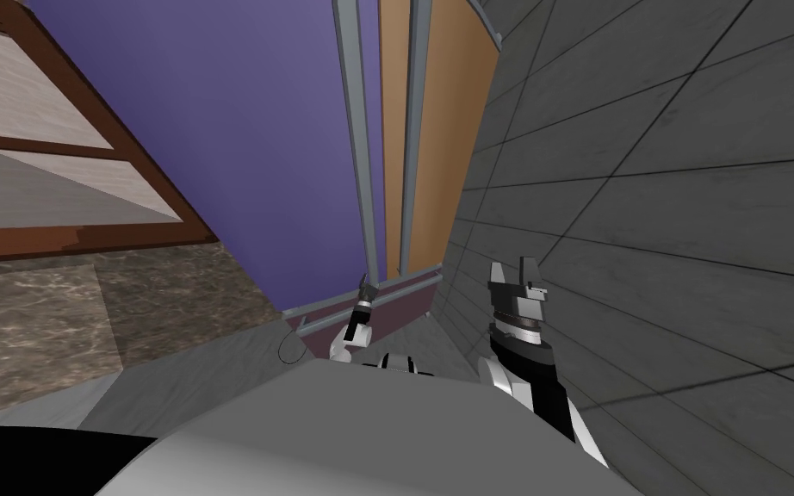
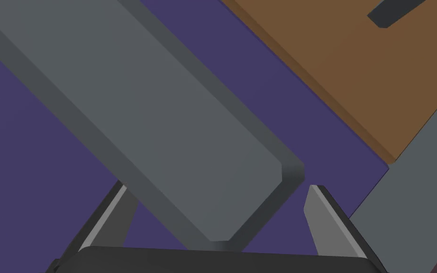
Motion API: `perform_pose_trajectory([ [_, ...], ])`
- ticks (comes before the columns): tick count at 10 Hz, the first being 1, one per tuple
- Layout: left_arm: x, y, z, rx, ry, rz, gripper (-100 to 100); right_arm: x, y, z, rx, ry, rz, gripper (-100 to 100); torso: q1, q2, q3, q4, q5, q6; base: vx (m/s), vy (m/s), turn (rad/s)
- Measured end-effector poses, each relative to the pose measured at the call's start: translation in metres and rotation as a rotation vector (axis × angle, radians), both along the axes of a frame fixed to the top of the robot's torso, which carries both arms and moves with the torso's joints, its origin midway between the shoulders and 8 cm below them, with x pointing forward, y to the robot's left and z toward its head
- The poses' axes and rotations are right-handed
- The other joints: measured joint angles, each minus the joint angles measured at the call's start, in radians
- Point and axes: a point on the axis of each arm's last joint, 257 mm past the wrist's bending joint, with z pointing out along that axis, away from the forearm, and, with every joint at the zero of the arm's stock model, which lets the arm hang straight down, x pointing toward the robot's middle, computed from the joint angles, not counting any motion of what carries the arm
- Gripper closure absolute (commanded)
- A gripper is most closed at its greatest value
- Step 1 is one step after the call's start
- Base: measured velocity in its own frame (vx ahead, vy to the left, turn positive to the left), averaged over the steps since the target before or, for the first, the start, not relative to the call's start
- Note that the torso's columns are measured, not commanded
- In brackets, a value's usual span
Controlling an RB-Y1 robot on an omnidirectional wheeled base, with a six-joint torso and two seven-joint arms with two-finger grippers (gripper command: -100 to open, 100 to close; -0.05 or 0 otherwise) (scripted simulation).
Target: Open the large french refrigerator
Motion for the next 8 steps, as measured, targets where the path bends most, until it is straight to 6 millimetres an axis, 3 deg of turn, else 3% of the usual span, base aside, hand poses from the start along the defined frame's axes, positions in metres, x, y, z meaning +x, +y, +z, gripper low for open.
perform_pose_trajectory([
  [2, -0.007, 0.005, -0.002, 0.000, -0.017, 0.007, 100, 0.000, 0.000, 0.000, 0.000, 0.000, 0.000, 0, -0.002, 0.000, 0.000, -0.006, 0.002, 0.003, -0.024, 0.006, -0.012],
  [4, -0.007, 0.001, 0.001, 0.003, -0.026, -0.013, 100, 0.000, 0.000, 0.000, 0.000, 0.000, 0.000, 0, 0.000, 0.004, 0.002, -0.003, 0.002, 0.005, -0.151, 0.124, -0.134],
  [8, -0.005, -0.033, 0.001, 0.000, -0.011, -0.104, 100, 0.000, 0.000, 0.000, 0.000, 0.000, 0.000, 0, -0.002, 0.002, 0.001, 0.000, 0.000, 0.000, -0.169, 0.133, -0.136],
])
